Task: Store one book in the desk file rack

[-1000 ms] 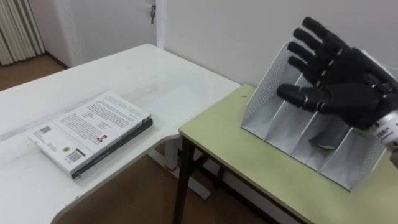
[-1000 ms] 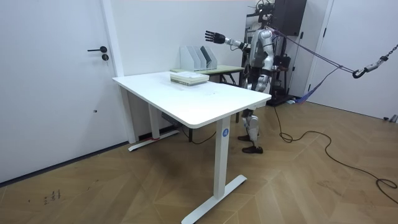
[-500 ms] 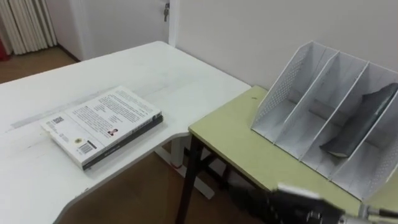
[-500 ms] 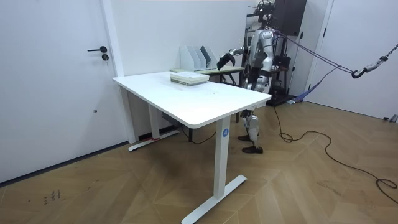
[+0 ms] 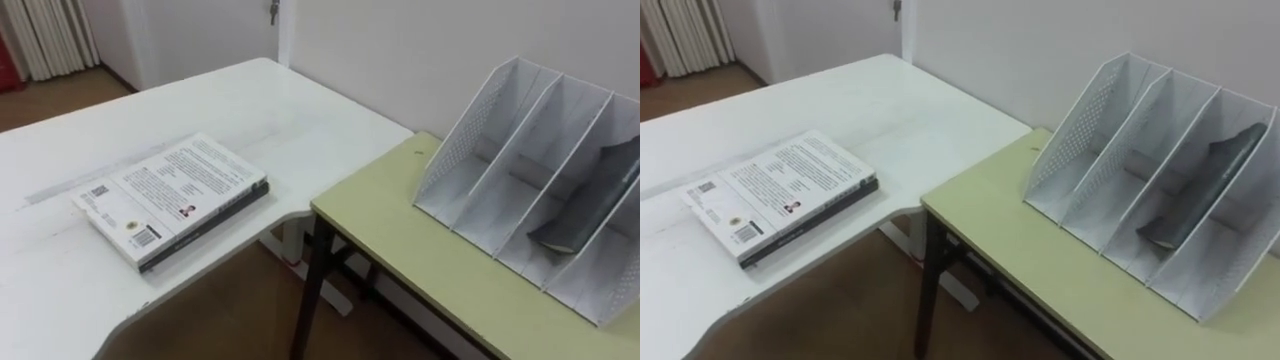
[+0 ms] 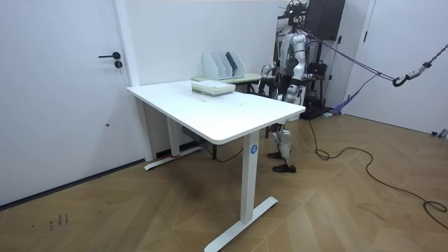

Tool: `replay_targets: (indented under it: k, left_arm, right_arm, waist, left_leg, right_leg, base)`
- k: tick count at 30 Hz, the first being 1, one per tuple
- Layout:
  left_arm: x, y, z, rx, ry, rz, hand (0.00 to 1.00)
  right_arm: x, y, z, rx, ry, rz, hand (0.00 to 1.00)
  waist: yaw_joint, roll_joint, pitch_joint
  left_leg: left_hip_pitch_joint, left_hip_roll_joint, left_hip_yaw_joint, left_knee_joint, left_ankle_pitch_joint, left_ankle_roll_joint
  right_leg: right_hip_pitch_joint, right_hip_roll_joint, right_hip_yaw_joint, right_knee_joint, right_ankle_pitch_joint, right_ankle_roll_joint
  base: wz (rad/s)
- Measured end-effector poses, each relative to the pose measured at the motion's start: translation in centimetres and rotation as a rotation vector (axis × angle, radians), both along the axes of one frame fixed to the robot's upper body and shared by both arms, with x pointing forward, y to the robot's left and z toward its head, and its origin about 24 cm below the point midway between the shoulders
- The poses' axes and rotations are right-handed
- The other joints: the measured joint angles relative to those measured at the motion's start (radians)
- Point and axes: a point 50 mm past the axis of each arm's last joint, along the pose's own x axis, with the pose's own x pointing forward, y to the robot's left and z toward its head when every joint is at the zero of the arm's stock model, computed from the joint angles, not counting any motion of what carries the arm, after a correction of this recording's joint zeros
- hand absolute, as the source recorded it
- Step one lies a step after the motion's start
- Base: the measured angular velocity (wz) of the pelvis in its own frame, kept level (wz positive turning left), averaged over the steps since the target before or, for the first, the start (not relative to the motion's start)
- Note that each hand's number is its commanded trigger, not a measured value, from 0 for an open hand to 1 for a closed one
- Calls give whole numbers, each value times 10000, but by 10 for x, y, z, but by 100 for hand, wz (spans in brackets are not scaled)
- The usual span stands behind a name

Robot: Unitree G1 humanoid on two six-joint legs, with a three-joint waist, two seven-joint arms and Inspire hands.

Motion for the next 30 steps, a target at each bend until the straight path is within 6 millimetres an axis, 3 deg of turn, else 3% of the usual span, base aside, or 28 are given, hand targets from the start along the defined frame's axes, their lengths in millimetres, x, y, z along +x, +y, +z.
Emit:
replay_targets:
  k: [3,6,8,11,20,30]
  left_arm:
    - [-5,-9,-4,-71,193,271,0]
    - [-8,-16,-7,-60,332,426,0]
    - [-7,-18,-7,-46,261,443,0]
    - [-11,-18,-8,138,416,547,0]
    - [-8,-15,-7,694,508,-330,0]
    - [0,-22,-9,1014,592,-1060,0]
  right_arm:
    - [-49,-17,-23,-1355,1349,-368,0]
    - [-97,-17,-39,-1798,2423,-1549,0]
    - [-115,-8,-45,-1579,2636,-2889,0]
    - [-132,7,-52,-1239,2720,-4981,0]
    - [-129,7,-56,-1404,2046,-8327,0]
    - [-116,9,-58,-2030,1350,-8102,0]
  waist:
    - [-20,292,-21]
    - [-85,488,-26]
    - [-226,565,21]
    - [-489,568,25]
    - [-1057,586,36]
    - [-1306,720,52]
  left_leg:
    - [14,-56,-5,-24,7,38]
    - [54,-46,-20,-14,11,45]
    - [104,-25,-35,-19,12,45]
    - [172,-18,-29,-63,10,41]
    - [393,-33,-20,-73,7,40]
    - [537,-43,-21,-170,6,40]
  right_leg:
    - [96,-39,-28,25,-49,77]
    - [153,-106,-108,18,-84,72]
    - [172,-92,-90,22,-122,34]
    - [147,-80,-28,246,-255,13]
    - [264,-11,32,335,-322,18]
    - [305,6,242,381,-374,38]
  base:
    - [6]
    - [5]
    - [3]
    - [2]
    - [1]
    - [-4]
